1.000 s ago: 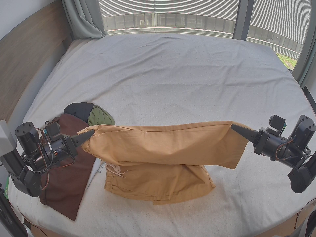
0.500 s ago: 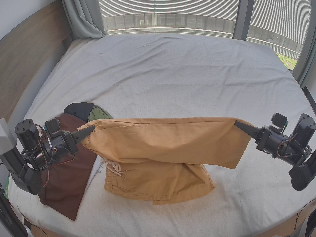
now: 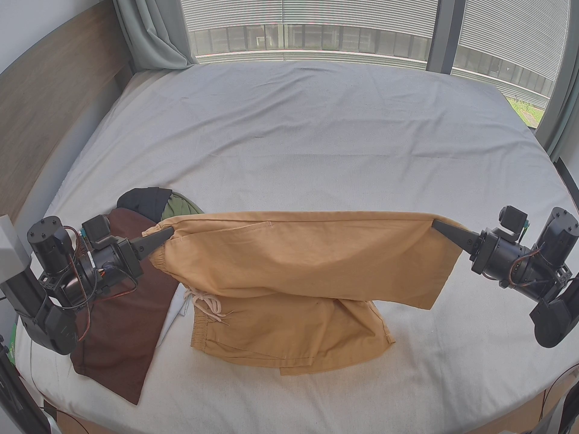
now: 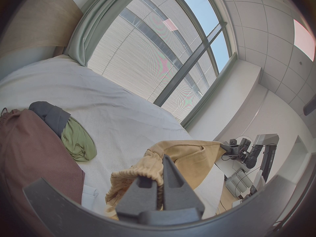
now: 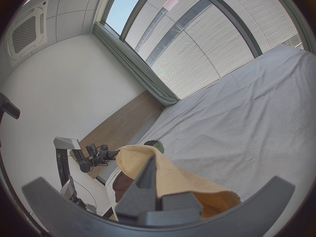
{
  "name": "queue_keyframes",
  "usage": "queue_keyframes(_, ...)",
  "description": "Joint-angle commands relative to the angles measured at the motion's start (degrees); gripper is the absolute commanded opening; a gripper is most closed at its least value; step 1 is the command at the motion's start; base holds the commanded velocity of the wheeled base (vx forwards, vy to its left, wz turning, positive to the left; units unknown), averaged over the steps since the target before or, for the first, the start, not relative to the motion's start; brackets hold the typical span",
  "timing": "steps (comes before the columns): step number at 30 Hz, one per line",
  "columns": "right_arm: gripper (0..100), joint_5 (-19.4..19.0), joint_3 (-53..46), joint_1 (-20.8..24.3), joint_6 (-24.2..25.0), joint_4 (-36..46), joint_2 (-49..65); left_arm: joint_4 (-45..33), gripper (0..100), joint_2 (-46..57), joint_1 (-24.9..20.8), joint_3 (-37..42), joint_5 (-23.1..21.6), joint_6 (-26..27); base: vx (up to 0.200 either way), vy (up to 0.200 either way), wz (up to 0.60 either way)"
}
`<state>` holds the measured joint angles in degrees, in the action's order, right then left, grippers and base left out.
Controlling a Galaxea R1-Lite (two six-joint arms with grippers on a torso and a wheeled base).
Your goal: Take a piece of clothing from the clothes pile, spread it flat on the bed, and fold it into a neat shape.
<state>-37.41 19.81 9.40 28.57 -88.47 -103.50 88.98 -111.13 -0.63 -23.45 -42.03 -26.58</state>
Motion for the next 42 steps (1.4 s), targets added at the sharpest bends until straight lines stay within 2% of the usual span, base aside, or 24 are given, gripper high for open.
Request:
queue_keyframes(1, 0, 0.0, 0.1, -0.3, 0.0, 0.0, -0.1, 0.1, 0, -0.1, 0.1, 0.0, 0.0, -0.1, 0.0, 0.0, 0.0)
queue_keyframes(34, 0, -0.1, 0.5, -1.7, -0.4, 0.0, -0.8, 0.1, 0, -1.2, 0.9, -0.9, 0.1, -0.1, 0.0, 0.0, 0.0)
queue_keyframes(42, 0, -0.1, 3.5, -1.6, -0.2, 0.0, -2.4, 0.0, 0, -1.5, 0.2, -2.0, 3.0, -0.5, 0.0, 0.0, 0.0)
